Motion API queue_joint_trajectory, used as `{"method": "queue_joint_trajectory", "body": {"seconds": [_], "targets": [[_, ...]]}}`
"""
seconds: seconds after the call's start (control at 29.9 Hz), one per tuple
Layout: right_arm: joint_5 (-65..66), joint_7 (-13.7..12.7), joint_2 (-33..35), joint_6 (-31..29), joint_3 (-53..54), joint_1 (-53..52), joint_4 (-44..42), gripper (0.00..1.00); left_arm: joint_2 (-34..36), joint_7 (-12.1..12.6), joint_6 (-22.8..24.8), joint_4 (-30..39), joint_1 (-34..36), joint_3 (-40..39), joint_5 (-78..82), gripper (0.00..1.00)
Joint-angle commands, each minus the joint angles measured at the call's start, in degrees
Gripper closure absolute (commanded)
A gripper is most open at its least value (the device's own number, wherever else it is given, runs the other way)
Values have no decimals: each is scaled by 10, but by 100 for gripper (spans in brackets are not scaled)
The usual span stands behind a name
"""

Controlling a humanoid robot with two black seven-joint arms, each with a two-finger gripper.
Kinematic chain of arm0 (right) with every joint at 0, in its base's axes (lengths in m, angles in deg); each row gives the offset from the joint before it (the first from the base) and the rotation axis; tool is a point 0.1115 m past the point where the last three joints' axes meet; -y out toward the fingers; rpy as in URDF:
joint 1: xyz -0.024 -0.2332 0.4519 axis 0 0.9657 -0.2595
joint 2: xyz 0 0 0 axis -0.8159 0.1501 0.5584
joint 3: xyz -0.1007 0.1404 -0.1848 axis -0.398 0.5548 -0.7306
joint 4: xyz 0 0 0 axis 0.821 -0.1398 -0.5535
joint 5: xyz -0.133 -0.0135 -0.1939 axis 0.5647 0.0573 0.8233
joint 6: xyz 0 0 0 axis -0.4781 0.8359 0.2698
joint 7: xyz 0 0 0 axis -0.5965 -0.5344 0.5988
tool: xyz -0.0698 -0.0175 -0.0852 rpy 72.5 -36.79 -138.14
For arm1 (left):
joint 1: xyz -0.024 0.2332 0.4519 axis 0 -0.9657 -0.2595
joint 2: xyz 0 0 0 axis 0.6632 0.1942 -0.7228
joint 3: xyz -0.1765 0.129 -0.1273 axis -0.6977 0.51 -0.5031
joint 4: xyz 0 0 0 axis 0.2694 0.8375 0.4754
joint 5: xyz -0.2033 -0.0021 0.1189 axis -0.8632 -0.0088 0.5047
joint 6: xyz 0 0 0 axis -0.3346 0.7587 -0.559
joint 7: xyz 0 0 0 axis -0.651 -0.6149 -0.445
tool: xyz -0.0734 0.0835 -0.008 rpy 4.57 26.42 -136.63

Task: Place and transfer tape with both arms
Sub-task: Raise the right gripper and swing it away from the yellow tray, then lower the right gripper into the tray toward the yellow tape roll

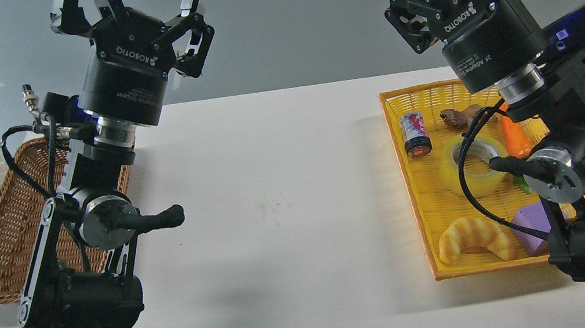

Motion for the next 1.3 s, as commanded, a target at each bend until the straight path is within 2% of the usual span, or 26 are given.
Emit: {"method": "queue_joint_trajectory", "body": {"seconds": [0.0, 0.57, 0.7, 0.74, 0.8, 0.94, 1.0, 1.07, 1.27], "targets": [[1, 0, 0, 1, 1, -1, 0, 0, -1, 0, 0, 1, 0, 0, -1, 2], [18, -8, 0, 1, 10, -16, 0, 0, 21, 3, 8, -3, -7, 9, 0, 2], [24, -22, 115, 1, 6, -28, -4, 0, 31, 3, 10, -3, -15, 4, 1, 2], [24, -22, 115, 1, 6, -28, -4, 0, 31, 3, 10, -3, -15, 4, 1, 2], [26, -30, 190, -1, 3, -23, -13, 0, 32, 3, 10, -3, -16, 2, 1, 2], [83, -31, 298, -3, -4, 7, -23, 0, 31, 3, 10, -3, -17, 3, 0, 2], [126, -31, 327, -4, -4, 26, -28, 0, 31, 3, 10, -3, -18, 3, 0, 2], [221, -27, 366, -4, -6, 53, -43, 0, 31, 3, 10, -3, -20, 3, 0, 2], [404, -23, 381, -5, -7, 75, -97, 0, 31, 3, 11, -3, -20, 2, 0, 2]]}}
